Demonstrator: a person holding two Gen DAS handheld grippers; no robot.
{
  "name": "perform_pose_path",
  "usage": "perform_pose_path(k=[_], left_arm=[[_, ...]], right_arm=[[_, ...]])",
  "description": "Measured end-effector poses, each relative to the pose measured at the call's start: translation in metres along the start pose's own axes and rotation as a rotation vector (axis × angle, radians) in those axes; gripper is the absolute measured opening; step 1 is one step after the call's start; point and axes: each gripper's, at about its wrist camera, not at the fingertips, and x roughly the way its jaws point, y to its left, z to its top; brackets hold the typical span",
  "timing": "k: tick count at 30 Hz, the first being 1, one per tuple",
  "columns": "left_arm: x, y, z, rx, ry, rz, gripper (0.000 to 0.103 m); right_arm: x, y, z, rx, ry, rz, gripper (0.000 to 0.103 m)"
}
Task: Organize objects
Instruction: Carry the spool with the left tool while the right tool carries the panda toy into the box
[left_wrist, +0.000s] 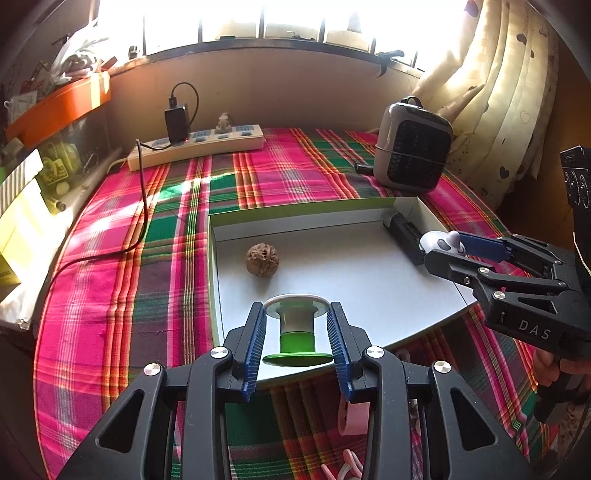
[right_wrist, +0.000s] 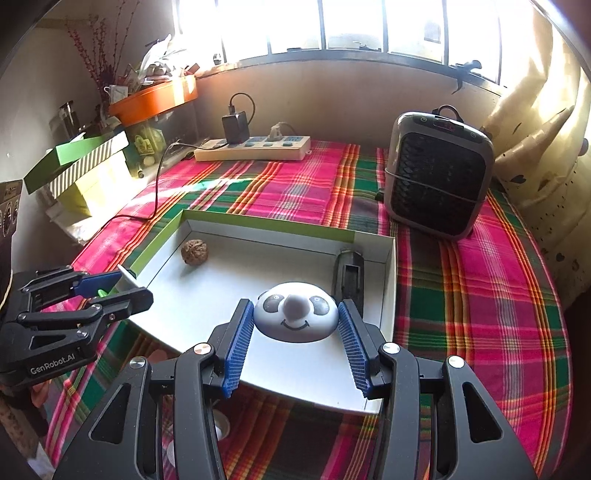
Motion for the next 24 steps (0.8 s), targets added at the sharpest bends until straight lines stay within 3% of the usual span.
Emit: perform_pose_path(k=[24], left_arm=[[0.043, 0.010, 0.015, -0.020, 0.049, 0.024, 0.032]], right_arm=[[0.066, -0.009, 0.036, -0.035, 0.076, -0.012, 0.049]])
